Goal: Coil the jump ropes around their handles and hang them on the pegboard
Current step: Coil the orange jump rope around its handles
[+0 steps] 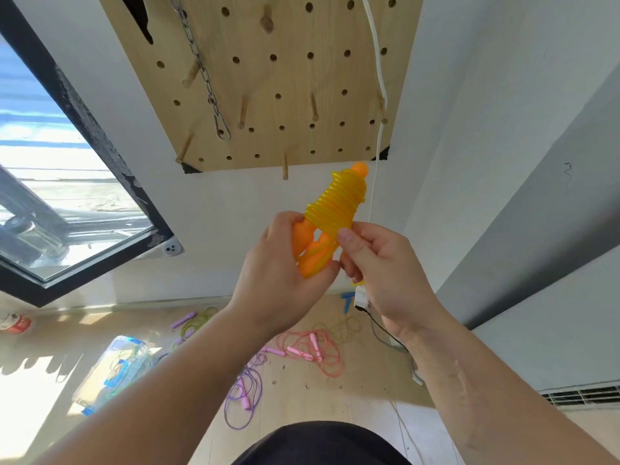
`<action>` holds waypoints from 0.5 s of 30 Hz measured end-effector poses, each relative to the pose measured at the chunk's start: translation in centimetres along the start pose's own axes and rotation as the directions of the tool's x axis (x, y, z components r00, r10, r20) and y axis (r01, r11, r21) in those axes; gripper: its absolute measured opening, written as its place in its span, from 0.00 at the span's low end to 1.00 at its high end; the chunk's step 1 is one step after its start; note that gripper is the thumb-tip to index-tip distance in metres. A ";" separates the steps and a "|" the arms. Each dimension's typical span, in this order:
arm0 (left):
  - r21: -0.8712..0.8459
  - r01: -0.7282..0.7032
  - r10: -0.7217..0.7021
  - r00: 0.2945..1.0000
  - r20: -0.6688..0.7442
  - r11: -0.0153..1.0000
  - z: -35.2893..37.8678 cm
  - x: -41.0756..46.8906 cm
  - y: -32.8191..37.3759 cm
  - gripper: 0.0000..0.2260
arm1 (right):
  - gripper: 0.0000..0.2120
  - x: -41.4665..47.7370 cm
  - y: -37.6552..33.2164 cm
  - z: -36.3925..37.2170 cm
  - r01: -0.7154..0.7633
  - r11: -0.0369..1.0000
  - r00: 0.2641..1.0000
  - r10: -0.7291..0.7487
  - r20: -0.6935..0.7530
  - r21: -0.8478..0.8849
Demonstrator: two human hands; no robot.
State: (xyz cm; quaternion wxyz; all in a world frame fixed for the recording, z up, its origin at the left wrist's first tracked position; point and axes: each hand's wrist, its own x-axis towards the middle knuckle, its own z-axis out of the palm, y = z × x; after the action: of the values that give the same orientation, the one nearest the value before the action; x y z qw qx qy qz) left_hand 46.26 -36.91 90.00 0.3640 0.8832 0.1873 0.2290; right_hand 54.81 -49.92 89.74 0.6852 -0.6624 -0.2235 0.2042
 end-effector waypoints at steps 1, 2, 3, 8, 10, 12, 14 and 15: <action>-0.087 0.045 -0.044 0.999 0.017 0.995 -0.2 0.2 0.0 0.22 | 0.13 0.0 -0.2 -0.3 -0.005 1.000 0.999 0.004 0.035 0.017; -0.179 0.096 -0.089 0.995 0.044 0.979 -0.4 0.3 0.0 0.20 | 0.17 0.0 -0.3 -0.6 -0.015 1.000 0.998 0.014 0.064 0.024; -0.276 0.157 -0.138 0.987 0.088 0.948 -0.6 0.4 0.1 0.19 | 0.20 0.1 -0.5 -0.9 -0.026 1.000 0.996 0.024 0.091 0.017; -0.729 0.438 -0.286 0.898 0.334 0.526 -0.1 -0.2 0.7 0.17 | 0.12 0.0 -0.7 -1.3 -0.034 0.999 0.988 0.036 0.153 -0.014; -0.774 0.534 -0.261 0.844 0.468 0.340 0.0 -0.3 0.9 0.17 | 0.13 0.0 -0.6 -1.0 -0.040 0.999 0.987 0.036 0.159 0.022; -0.762 0.617 -0.188 0.787 0.588 0.198 0.0 -0.5 0.9 0.20 | 0.15 0.1 -0.6 -0.8 -0.045 0.996 0.988 0.034 0.149 0.075; -0.731 0.664 -0.130 0.747 0.652 0.157 -0.2 -0.6 0.7 0.23 | 0.14 0.2 -0.7 -0.6 -0.048 0.997 0.990 0.039 0.134 0.064; -0.710 0.682 -0.109 0.730 0.674 0.175 -0.4 -0.6 0.7 0.24 | 0.15 0.1 -0.7 -0.5 -0.052 0.997 0.992 0.045 0.119 0.055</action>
State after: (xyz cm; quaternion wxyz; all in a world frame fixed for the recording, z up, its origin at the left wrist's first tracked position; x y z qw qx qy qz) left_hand 45.63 -37.45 90.60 0.8863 0.4349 0.1540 -0.0416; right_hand 55.19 -50.26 90.40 0.6846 -0.6344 -0.2411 0.2659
